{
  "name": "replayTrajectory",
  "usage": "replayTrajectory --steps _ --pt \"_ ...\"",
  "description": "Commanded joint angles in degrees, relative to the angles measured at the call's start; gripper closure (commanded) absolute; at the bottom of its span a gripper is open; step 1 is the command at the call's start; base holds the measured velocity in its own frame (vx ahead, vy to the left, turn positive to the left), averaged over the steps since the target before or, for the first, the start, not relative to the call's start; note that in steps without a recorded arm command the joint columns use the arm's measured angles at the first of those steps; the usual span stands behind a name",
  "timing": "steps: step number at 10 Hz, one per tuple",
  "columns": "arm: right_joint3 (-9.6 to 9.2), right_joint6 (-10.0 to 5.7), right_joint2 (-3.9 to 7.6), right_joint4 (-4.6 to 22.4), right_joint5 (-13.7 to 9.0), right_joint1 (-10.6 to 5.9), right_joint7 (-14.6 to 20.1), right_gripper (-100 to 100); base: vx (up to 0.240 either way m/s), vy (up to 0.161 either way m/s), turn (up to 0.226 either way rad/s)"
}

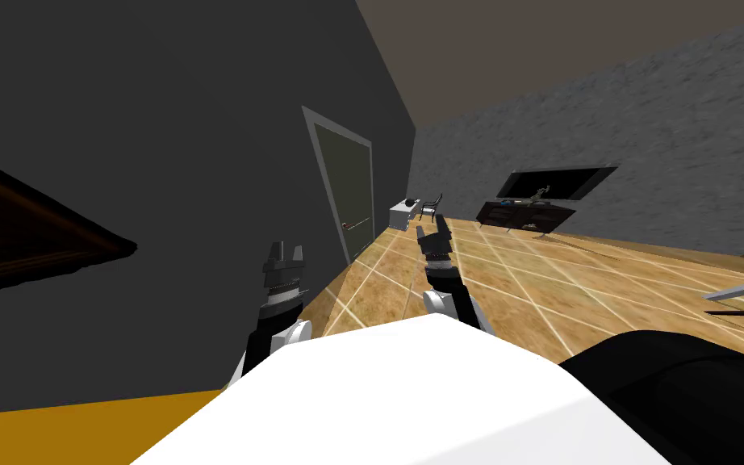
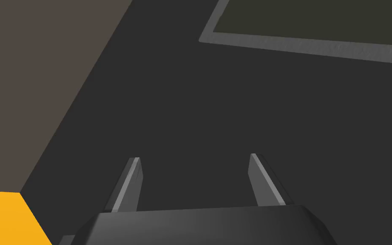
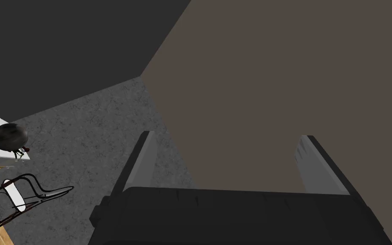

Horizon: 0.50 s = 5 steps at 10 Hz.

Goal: Pull the door open

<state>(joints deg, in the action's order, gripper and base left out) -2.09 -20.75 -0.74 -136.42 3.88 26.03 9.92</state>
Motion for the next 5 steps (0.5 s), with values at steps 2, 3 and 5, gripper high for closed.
replayTrajectory --steps 2,3,5 --pt "0.30 -0.81 1.00 3.2 -0.6 -1.00 -0.4 -100 0.079 -0.016 0.178" --pt "0.41 -1.11 1.35 4.4 -0.9 -1.38 -0.5 -100 0.145 -0.013 0.151" --pt "0.62 -1.68 1.91 6.6 -1.3 -2.08 -0.8 -100 0.109 -0.019 0.127"
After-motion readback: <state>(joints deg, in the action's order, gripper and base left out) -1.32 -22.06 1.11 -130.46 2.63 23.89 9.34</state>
